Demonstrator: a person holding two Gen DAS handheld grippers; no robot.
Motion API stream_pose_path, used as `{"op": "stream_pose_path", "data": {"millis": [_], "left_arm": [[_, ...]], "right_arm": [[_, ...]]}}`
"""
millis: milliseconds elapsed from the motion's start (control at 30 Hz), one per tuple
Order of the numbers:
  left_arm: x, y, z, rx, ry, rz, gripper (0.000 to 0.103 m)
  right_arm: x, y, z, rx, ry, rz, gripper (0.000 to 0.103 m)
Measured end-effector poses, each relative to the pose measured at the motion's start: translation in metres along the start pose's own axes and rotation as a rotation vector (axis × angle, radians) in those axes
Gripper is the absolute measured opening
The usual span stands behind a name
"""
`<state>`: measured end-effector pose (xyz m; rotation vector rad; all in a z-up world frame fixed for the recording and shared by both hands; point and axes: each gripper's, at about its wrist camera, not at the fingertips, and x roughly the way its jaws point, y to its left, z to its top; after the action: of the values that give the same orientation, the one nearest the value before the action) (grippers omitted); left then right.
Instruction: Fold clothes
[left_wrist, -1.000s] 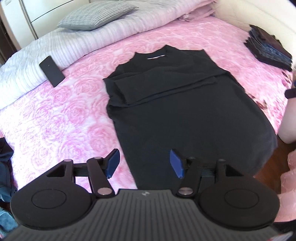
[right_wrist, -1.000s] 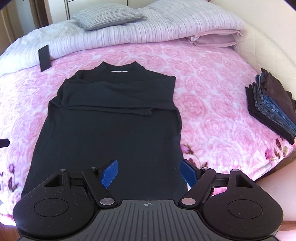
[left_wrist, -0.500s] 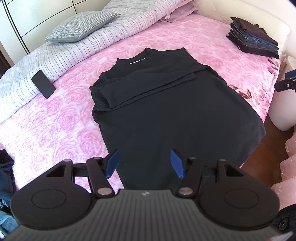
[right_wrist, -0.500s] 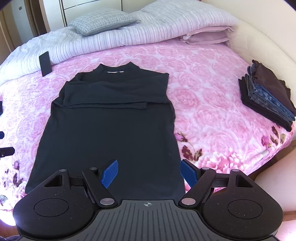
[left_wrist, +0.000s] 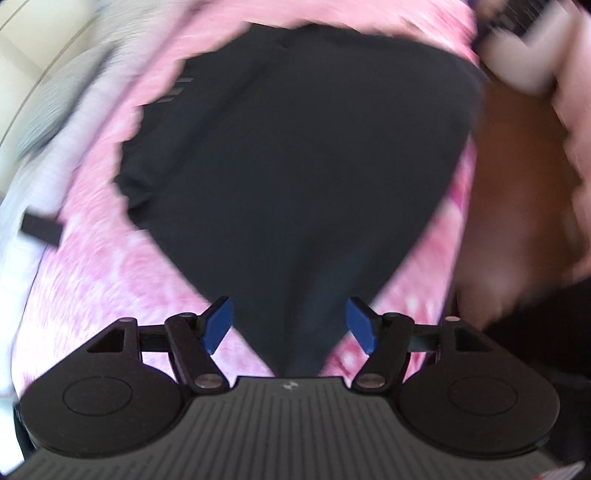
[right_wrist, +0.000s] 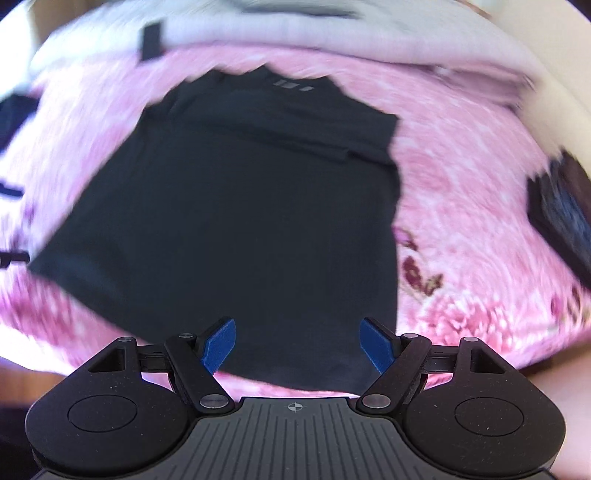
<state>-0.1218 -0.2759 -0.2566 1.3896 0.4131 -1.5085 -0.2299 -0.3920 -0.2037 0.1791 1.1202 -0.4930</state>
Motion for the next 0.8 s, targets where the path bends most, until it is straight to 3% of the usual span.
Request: {"op": "stream_pose_path", "data": {"millis": [167, 200, 367, 433, 533, 633, 800], "left_arm": [[0.050, -0.043, -0.026, 0.229, 0.022, -0.010, 0.063], [0.058, -0.048, -0.032, 0.254, 0.022, -0.008, 0.059], [0.069, -0.062, -0.051, 0.387, -0.075, 0.046, 0.066], [0.067, -0.065, -0.056, 0.413, -0.108, 0.055, 0.065], [0.064, -0.065, -0.056, 0.419, -0.152, 0.045, 0.055], [0.063, -0.066, -0.049, 0.428, -0.190, 0.041, 0.053], [0.070, -0.070, -0.037, 0.440, -0.230, 0.120, 0.042]], "right_arm": [[0.029, 0.028, -0.028, -0.129, 0.015, -0.008, 0.078], [0.035, 0.034, -0.034, -0.155, 0.018, -0.009, 0.078], [0.056, 0.047, -0.055, -0.220, -0.023, -0.043, 0.078], [0.061, 0.052, -0.061, -0.248, -0.044, -0.035, 0.078], [0.065, 0.060, -0.063, -0.277, -0.069, -0.023, 0.078], [0.065, 0.073, -0.061, -0.283, -0.095, -0.015, 0.078], [0.064, 0.090, -0.061, -0.302, -0.136, -0.023, 0.078]]}}
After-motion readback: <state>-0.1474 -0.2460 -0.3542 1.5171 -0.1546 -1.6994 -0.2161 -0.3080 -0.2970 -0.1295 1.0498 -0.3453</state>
